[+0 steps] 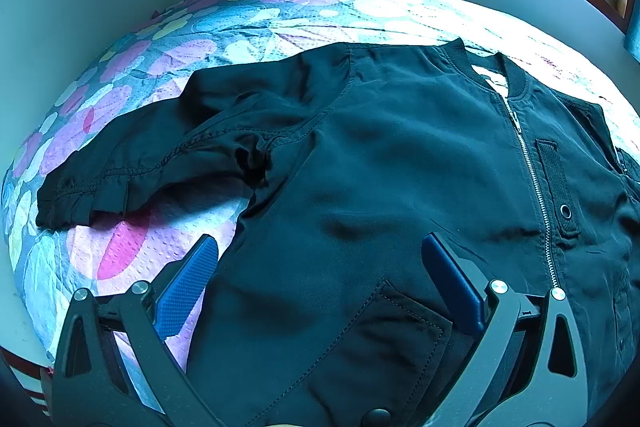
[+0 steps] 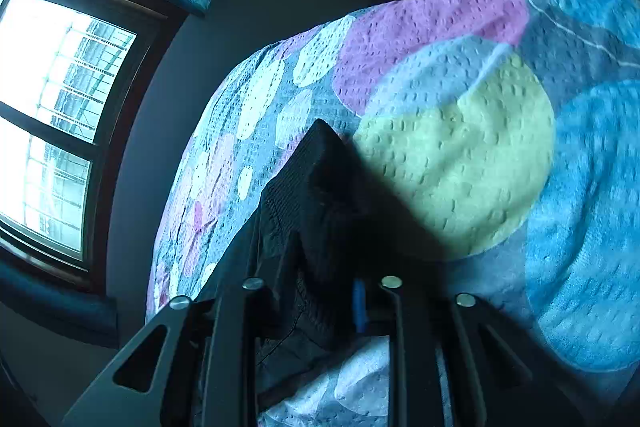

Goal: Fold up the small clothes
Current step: 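Grasp the jacket sleeve with the right tool and lift it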

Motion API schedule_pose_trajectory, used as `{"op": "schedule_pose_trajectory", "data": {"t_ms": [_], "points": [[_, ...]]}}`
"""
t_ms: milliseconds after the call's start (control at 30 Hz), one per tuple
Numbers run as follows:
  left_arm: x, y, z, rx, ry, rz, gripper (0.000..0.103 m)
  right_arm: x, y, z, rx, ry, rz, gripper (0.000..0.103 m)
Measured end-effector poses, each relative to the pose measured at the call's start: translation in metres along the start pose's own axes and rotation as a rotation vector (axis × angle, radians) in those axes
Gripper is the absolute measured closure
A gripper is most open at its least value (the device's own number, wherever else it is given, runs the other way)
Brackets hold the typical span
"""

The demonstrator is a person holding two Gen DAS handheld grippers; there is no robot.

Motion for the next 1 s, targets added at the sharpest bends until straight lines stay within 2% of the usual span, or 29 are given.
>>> {"op": "schedule_pose_trajectory", "data": {"t_ms": [100,167,267,367,500,600,733,933,1000], "points": [[-0.002,0.001,0.0,0.0,-0.001,-0.001,0.002,0.016,0.019,-0.003,0.033,-0.053,-0.065,0.089],[-0.004,0.002,0.001,0.002,-0.008,-0.001,0.002,0.02,0.026,0.003,0.053,-0.062,-0.064,0.089],[-0.007,0.002,0.002,-0.003,-0.018,0.012,0.002,0.01,0.046,0.015,0.1,-0.035,-0.101,0.09],[-0.011,0.004,0.002,0.0,-0.016,0.023,0.002,-0.026,0.071,0.032,0.12,0.037,-0.181,0.09],[-0.017,0.007,0.002,0.014,-0.017,0.023,0.002,-0.099,0.105,0.072,0.127,0.211,-0.28,0.09],[-0.023,0.009,0.003,0.019,0.001,0.036,0.002,-0.156,0.124,0.118,0.1,0.347,-0.363,0.09],[-0.033,0.012,0.003,0.034,0.013,0.032,0.002,-0.222,0.132,0.199,0.019,0.529,-0.448,0.09],[-0.058,0.019,0.008,0.048,0.049,0.014,0.002,-0.275,0.106,0.335,-0.19,0.738,-0.505,0.09],[-0.067,0.02,0.01,0.049,0.058,0.007,0.002,-0.279,0.093,0.378,-0.261,0.791,-0.508,0.09]]}}
Point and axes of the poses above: each gripper's, at about its wrist camera, not at the fingertips, and y roughly against the way its jaws point, x to its right, z to its underside, the point moved 3 cm from there along -y, roughly the way its jaws point, and after that the axes turned 15 degrees about -y, right-handed, at the moved point
